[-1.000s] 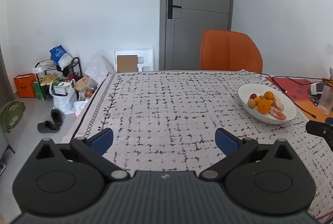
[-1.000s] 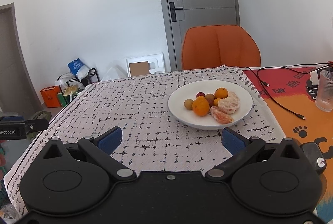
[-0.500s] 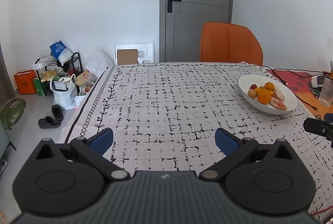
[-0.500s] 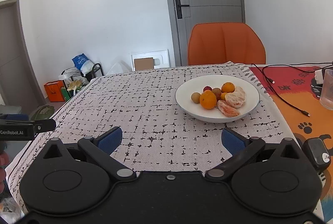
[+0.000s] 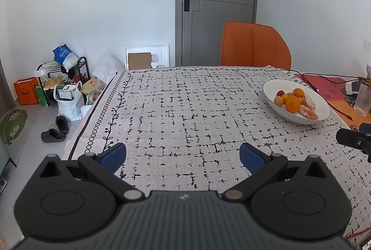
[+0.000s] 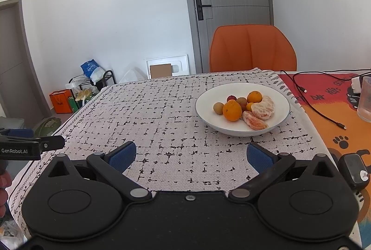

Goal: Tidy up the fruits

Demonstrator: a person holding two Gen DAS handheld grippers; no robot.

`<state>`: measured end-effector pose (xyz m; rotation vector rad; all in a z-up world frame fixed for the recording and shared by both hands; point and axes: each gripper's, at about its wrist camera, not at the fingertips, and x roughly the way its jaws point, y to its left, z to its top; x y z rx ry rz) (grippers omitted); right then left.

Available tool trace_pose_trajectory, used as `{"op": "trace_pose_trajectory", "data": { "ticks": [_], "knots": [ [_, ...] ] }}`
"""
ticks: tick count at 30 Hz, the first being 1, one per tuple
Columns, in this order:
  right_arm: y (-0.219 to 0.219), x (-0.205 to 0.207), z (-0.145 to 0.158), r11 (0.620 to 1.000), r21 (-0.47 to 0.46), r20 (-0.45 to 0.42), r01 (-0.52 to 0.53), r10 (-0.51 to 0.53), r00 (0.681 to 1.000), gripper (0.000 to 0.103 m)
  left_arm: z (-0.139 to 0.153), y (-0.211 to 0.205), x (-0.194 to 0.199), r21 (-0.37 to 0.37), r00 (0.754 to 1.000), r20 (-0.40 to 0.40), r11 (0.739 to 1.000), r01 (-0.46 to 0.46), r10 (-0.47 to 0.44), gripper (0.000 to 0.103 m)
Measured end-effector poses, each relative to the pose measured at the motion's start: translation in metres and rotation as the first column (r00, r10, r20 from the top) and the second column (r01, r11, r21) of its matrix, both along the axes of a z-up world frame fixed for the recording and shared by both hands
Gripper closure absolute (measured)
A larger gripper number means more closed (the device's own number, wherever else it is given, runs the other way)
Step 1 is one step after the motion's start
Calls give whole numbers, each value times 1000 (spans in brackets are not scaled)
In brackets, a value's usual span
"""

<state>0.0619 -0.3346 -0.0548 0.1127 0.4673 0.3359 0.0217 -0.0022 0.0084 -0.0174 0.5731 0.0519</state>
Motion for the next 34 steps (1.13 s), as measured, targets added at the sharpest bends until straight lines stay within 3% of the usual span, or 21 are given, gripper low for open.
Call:
{"op": "trace_pose_trajectory", "data": {
  "ticks": [34],
  "knots": [
    [8, -1, -3, 1000, -16, -2, -8, 8, 1000, 0, 2, 3, -5, -8, 1000, 11, 1000, 0, 0, 0]
  ]
}}
